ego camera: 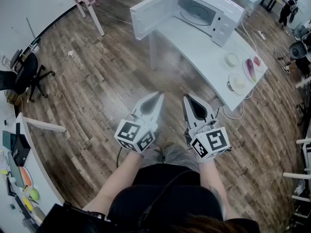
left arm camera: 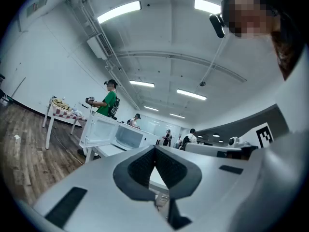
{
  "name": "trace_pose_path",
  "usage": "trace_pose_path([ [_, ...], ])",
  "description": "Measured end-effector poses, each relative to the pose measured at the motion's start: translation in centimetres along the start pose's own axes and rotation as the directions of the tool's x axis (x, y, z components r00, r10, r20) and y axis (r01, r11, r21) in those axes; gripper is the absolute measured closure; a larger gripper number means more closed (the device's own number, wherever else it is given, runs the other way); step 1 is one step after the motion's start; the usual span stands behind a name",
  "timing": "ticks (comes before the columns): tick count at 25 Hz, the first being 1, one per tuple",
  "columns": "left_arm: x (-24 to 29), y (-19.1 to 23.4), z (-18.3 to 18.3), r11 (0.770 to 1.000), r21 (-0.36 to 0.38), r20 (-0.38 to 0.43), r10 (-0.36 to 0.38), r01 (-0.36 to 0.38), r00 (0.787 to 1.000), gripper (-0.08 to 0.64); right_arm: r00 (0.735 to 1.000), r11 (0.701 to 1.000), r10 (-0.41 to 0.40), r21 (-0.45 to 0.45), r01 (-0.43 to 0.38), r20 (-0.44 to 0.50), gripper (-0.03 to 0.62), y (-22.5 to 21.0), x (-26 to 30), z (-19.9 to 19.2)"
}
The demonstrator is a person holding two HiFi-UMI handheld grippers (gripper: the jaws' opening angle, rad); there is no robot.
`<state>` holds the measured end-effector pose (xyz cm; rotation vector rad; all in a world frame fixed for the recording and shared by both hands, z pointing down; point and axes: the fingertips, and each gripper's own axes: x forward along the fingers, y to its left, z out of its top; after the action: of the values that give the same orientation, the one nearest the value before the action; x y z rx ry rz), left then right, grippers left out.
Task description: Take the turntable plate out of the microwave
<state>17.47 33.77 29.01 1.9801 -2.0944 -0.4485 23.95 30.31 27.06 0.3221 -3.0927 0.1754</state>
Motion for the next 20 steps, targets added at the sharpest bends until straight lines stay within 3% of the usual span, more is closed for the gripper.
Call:
trace_pose_path([
  [9, -0.6, 3.0, -1.0, 0.999, -0.033, -0.013, 0.035, -0.036, 0.999, 0.549, 1.000, 1.000, 0.011, 0.008, -0.010, -0.029, 0.574, 0.7, 2.0, -1.5],
  [16, 5.2, 7.6, -1.6, 0.999, -0.004, -0.038, 0.053, -0.053, 0.998, 0.549, 0.998, 0.999, -0.031, 0.024, 0.033, -0.056, 0.574, -4.4, 7.0, -2.8],
  [20, 9.5, 9.3, -0.4, 1.000, 0.028, -0.034, -0.003, 0.004, 0.999, 0.549, 0.999, 0.999, 0.034, 0.007, -0.034, -0.037, 0.572, -6.7, 10.6, -1.5],
])
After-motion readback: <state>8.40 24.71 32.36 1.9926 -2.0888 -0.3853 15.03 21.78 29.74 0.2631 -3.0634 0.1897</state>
